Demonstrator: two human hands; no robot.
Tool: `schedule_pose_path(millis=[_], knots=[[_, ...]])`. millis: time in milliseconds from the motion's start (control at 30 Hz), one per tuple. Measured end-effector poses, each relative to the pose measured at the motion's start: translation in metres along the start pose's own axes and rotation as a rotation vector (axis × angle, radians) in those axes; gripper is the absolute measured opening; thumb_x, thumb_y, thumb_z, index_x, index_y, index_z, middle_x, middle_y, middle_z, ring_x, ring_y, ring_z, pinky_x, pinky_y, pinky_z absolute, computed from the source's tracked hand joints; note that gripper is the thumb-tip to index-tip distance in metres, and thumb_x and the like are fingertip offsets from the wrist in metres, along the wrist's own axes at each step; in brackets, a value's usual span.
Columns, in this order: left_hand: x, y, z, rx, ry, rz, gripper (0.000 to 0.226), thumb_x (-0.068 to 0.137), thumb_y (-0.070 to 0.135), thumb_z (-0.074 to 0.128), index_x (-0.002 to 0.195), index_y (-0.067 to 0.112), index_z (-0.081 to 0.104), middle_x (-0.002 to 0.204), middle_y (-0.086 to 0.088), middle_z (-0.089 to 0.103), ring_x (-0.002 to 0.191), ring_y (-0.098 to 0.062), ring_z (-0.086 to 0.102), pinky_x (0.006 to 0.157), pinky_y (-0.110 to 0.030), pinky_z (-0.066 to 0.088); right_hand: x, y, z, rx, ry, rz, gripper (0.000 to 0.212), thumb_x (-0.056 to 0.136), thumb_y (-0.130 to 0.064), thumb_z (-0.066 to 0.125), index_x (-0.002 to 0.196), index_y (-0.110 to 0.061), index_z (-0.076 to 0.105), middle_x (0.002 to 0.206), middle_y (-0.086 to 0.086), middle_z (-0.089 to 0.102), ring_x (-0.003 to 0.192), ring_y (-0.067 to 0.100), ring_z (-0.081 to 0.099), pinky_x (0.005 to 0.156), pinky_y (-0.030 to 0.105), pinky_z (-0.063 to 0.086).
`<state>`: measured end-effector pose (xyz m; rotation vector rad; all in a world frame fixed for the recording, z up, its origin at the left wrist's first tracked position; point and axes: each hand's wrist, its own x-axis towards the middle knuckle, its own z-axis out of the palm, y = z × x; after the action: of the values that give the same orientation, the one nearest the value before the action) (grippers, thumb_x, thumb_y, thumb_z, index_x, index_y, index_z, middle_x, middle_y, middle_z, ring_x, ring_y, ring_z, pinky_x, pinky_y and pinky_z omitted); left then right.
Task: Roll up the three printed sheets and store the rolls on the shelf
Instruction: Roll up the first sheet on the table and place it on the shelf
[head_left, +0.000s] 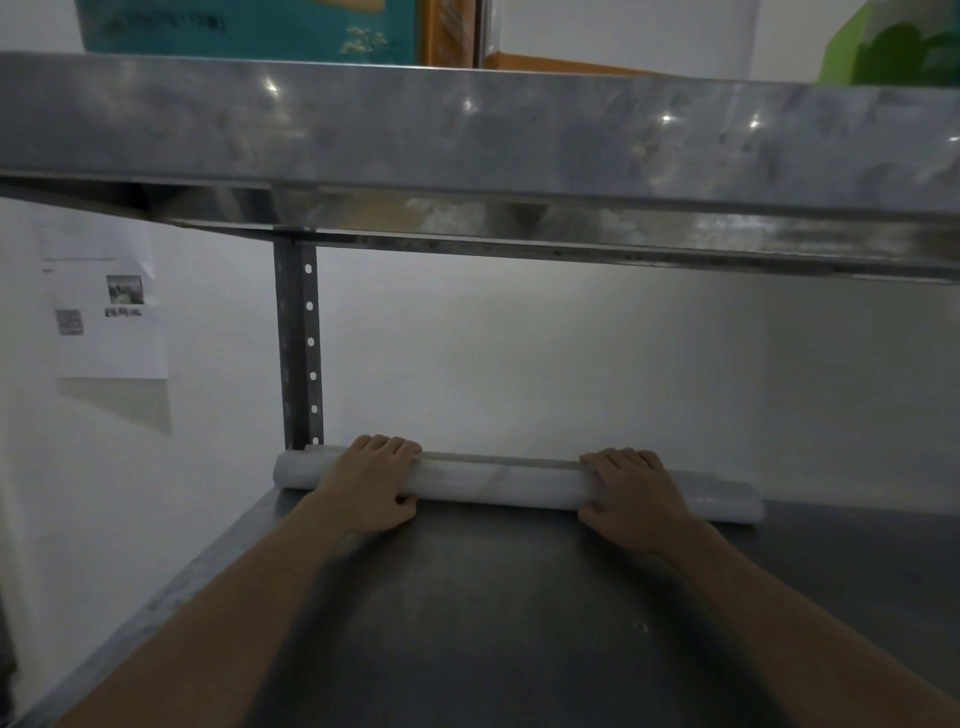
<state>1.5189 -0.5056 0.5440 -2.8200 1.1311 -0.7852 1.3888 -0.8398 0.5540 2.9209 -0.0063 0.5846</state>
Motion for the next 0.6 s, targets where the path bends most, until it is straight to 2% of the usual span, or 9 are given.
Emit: schedule_pose_path(millis=[200, 467, 533, 600], knots=[[-0.002, 0.005, -0.01, 0.026, 0.0, 0.026, 0.066, 0.079, 0.052, 0.052, 0.137, 0.019, 0.044, 0.134, 0.001, 0.054, 0.119, -0.018, 0.051, 0.109, -0.033, 0.033, -0.001, -0.003, -0.004, -0.015, 0.002, -0.022, 0.09, 0.068, -0.066, 0.021, 0.144, -0.023, 0.043, 0.14, -0.001, 0.051, 0.127, 0.021, 0.047, 0.114, 0.038, 0.027], [-0.002, 0.005, -0.01, 0.109, 0.036, 0.039, 0.046, 0.085, 0.037, 0.057, 0.125, 0.016, 0.052, 0.119, -0.004, 0.061, 0.104, -0.024, 0.059, 0.097, -0.037, 0.041, -0.001, -0.008, -0.004, -0.037, 0.028, -0.052, 0.053, 0.091, -0.047, 0.047, 0.137, -0.021, 0.049, 0.133, 0.002, 0.054, 0.122, 0.024, 0.051, 0.108, 0.039, 0.032], [-0.003, 0.004, -0.006, 0.103, 0.064, 0.028, 0.045, 0.082, 0.033, 0.063, 0.121, 0.014, 0.055, 0.115, -0.006, 0.064, 0.1, -0.026, 0.061, 0.094, -0.039, 0.045, -0.001, -0.01, -0.002, -0.02, 0.049, -0.044, 0.048, 0.092, -0.041, 0.054, 0.135, -0.019, 0.051, 0.131, 0.004, 0.056, 0.12, 0.026, 0.052, 0.106, 0.04, 0.034], [-0.005, 0.005, -0.005, 0.066, 0.07, 0.005, 0.047, 0.081, 0.031, 0.064, 0.123, 0.013, 0.054, 0.119, -0.007, 0.063, 0.104, -0.029, 0.061, 0.096, -0.041, 0.044, -0.002, -0.012, 0.0, 0.004, 0.067, -0.029, 0.047, 0.09, -0.037, 0.059, 0.133, -0.018, 0.053, 0.129, 0.005, 0.057, 0.118, 0.027, 0.054, 0.105, 0.041, 0.036]])
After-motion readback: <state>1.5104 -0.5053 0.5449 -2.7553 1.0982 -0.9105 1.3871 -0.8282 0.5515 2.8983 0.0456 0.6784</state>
